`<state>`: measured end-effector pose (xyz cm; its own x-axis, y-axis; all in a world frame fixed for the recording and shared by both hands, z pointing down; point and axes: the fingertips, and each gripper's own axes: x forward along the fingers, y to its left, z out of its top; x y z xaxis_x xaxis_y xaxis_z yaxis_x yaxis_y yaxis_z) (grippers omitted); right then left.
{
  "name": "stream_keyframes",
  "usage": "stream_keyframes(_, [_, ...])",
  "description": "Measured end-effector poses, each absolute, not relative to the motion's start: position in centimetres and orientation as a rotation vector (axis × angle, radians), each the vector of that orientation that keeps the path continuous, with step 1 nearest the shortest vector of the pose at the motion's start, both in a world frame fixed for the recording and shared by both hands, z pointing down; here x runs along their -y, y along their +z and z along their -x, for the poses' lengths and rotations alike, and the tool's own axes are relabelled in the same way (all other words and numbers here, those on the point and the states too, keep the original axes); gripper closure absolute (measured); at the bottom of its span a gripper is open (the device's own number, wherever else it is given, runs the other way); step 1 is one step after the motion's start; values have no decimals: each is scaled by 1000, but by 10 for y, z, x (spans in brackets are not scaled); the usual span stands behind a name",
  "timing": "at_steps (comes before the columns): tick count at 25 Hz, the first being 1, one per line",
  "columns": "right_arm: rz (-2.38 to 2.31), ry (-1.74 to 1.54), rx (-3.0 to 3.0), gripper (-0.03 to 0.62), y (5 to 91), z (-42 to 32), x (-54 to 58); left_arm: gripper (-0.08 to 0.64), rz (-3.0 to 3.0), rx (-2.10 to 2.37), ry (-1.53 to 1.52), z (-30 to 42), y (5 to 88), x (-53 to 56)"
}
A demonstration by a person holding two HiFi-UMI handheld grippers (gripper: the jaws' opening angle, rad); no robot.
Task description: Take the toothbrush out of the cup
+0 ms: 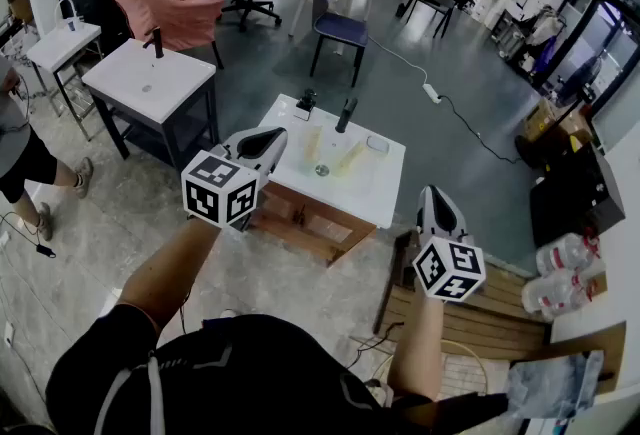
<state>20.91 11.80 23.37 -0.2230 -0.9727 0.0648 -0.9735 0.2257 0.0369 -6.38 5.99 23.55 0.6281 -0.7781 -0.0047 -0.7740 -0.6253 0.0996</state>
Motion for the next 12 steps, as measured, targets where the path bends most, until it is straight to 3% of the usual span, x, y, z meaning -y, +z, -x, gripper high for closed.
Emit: stream_keyframes(12, [-1935,3,2381,588,228,-203,-123,555,-2771,1318,-75,71,236,-71])
